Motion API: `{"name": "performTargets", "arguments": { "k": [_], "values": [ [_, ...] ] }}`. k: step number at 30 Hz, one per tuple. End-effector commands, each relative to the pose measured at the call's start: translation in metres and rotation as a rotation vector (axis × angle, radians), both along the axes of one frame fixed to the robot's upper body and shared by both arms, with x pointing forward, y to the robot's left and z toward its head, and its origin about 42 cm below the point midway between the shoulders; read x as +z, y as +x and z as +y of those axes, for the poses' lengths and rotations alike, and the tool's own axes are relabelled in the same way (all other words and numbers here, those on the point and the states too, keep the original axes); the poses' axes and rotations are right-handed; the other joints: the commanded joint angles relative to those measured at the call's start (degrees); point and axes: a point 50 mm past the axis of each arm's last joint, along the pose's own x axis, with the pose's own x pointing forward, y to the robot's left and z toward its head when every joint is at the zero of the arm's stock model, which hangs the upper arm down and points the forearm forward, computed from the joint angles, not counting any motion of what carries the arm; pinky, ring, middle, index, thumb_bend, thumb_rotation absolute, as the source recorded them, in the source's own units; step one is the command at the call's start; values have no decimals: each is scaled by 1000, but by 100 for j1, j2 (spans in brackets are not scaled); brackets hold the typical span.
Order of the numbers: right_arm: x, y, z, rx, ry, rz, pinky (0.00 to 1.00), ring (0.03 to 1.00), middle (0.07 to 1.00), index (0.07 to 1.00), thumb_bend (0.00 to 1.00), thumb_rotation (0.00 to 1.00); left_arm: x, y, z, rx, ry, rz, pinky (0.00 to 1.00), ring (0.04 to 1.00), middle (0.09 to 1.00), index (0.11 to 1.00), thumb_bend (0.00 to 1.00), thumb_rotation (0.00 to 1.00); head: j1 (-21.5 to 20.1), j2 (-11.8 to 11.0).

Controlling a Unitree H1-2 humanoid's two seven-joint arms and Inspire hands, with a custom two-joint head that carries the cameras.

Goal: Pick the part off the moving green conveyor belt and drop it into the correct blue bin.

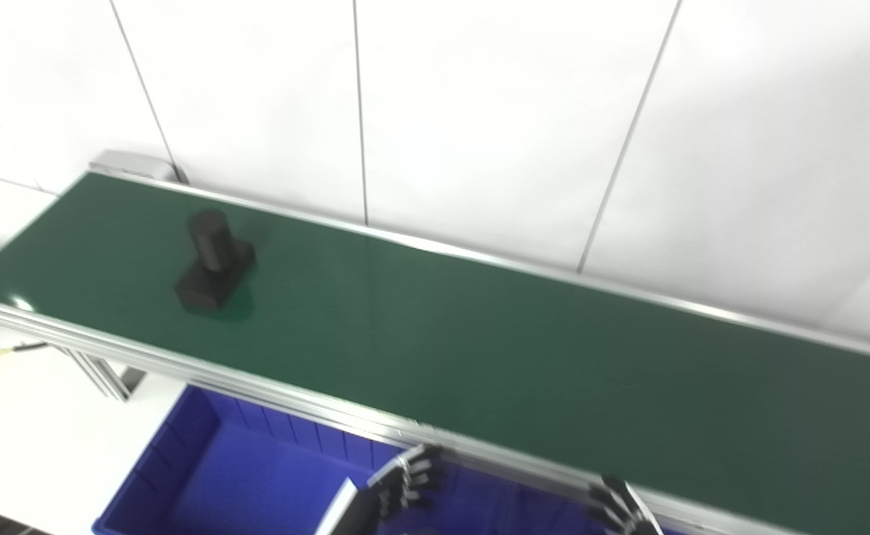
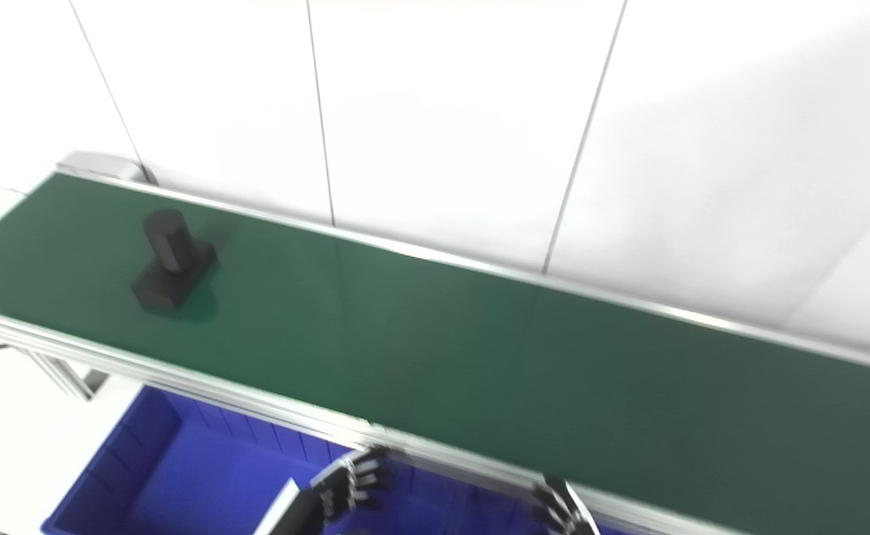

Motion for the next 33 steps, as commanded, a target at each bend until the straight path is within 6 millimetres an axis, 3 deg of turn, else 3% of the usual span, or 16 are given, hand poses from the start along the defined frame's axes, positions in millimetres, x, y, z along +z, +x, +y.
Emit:
{"name": "performTargets", "arguments": {
  "k": [1,10,16,24,33],
  "values": [
    [9,5,-1,6,28,-78,654,774,831,886,588,577,7,6,-4,2,-6,-58,685,765,806,846,798,627,-2,-9],
    [5,9,-5,3,28,-70,649,770,825,884,590,560,2,11,-9,4,-7,-50,665,752,790,832,837,633,78,-170],
    [15,13,-6,18,35,-105,639,762,821,882,597,555,1,14,-12,2,-4,-51,658,746,782,828,835,627,132,-189],
    [71,36,-1,53,28,-276,591,738,791,850,553,457,-1,20,-19,0,-5,-51,654,743,778,825,863,638,187,-237],
    [124,68,8,105,27,-400,561,730,781,821,539,482,-3,25,-22,0,1,-48,649,741,780,825,884,645,231,-251]
  ]
}}
